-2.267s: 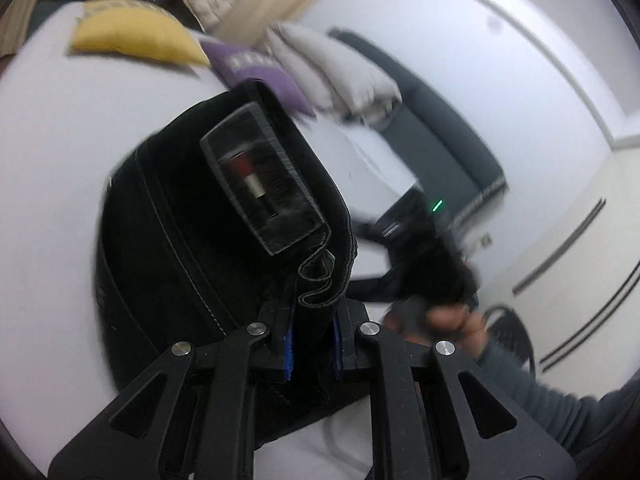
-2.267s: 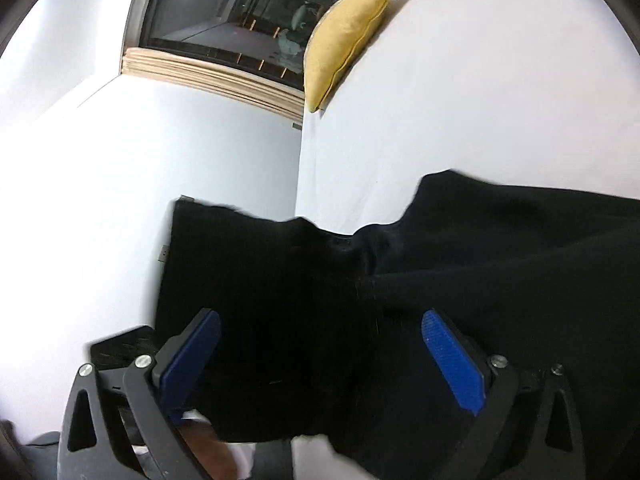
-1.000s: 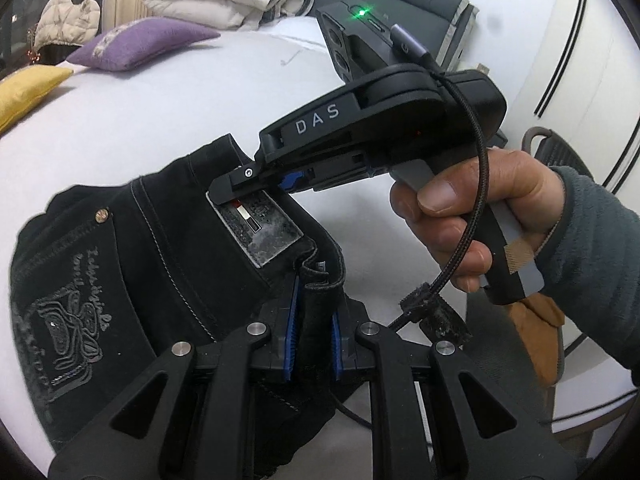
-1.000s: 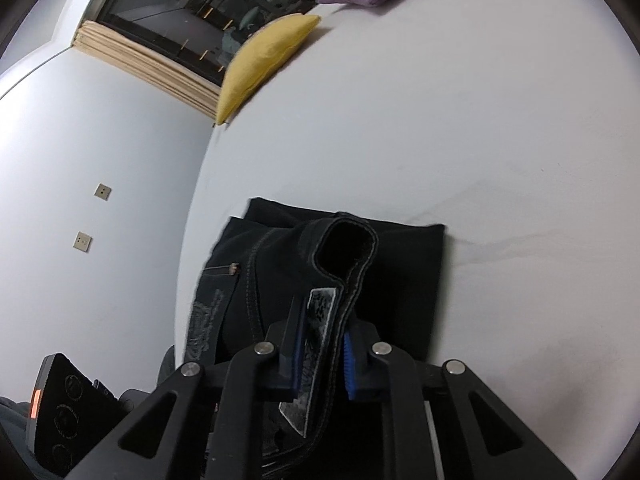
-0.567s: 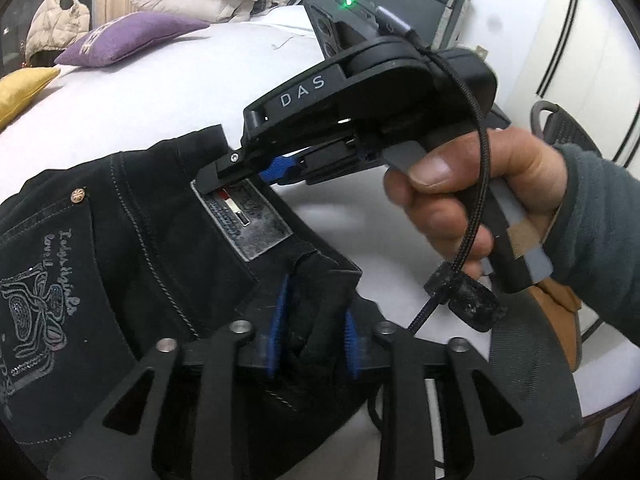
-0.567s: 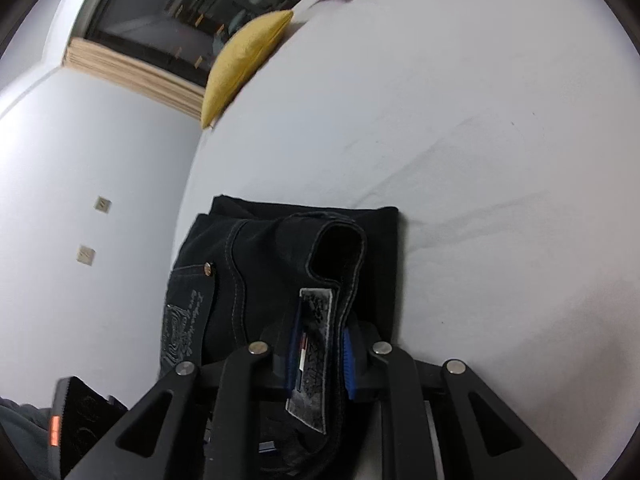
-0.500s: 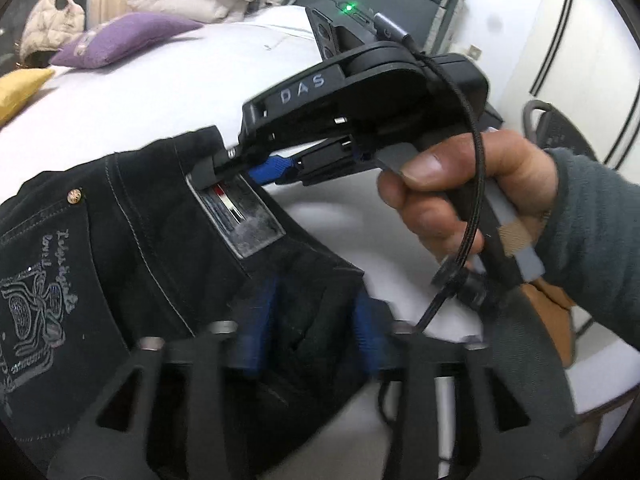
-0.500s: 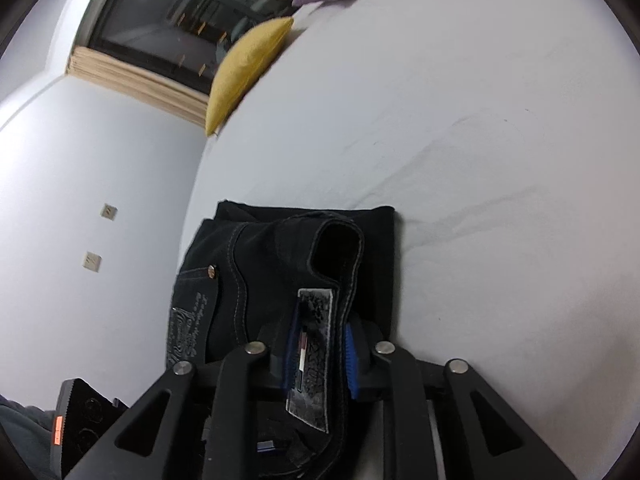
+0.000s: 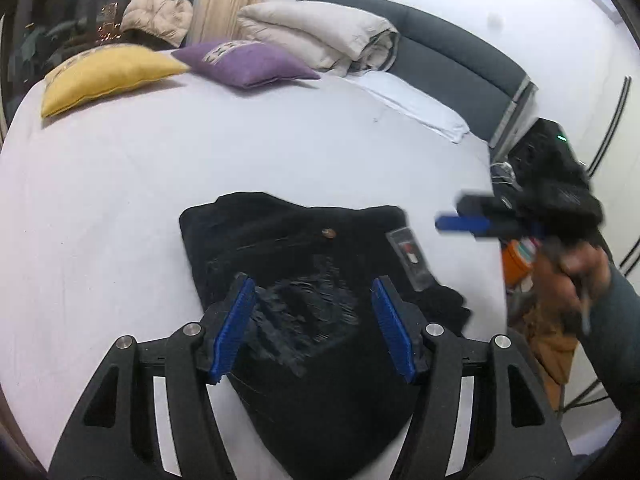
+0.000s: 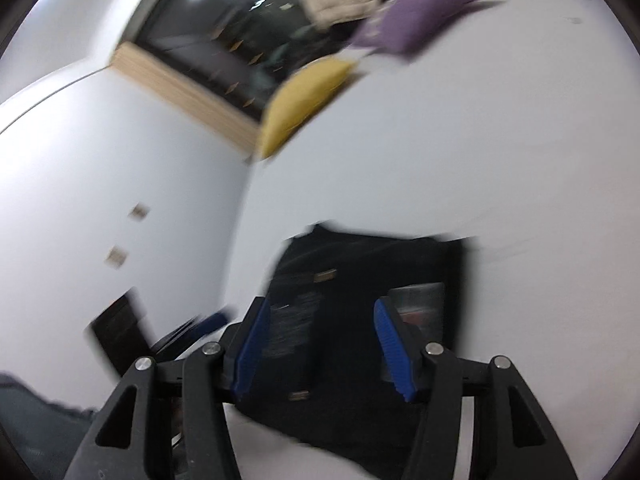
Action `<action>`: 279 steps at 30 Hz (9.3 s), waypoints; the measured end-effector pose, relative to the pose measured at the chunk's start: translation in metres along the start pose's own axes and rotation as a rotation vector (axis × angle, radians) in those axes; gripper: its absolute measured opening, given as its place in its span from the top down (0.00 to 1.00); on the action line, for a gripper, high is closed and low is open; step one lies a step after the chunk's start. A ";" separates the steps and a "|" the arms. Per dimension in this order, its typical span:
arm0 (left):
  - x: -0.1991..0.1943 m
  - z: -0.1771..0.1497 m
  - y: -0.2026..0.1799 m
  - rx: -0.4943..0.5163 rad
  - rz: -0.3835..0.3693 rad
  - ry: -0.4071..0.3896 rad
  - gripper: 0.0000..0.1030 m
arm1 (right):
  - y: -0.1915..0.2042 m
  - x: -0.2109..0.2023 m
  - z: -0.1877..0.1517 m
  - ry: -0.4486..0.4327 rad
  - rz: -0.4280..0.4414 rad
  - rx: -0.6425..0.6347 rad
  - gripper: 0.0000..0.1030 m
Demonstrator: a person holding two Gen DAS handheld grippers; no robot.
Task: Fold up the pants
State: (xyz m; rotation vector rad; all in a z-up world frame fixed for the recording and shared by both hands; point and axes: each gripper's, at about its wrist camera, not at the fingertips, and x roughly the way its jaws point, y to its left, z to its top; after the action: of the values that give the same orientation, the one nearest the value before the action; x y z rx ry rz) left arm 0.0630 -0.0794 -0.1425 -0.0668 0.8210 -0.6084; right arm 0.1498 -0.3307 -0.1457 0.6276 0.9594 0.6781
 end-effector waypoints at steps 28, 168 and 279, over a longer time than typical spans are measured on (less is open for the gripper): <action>0.070 -0.081 -0.037 0.273 0.097 0.139 0.41 | -0.014 0.198 0.078 0.334 -0.060 0.023 0.86; -0.140 -0.004 0.034 -0.197 0.563 -0.054 0.00 | 0.208 -0.044 -0.066 -0.380 -0.730 -0.291 0.00; -0.097 -0.009 0.047 -0.169 0.532 0.041 0.00 | 0.196 -0.013 -0.078 -0.273 -0.752 -0.265 0.00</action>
State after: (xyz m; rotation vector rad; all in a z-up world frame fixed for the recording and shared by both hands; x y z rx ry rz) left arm 0.0283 0.0132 -0.0975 0.0118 0.8839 -0.0388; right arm 0.0294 -0.2027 -0.0283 0.0896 0.7530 0.0383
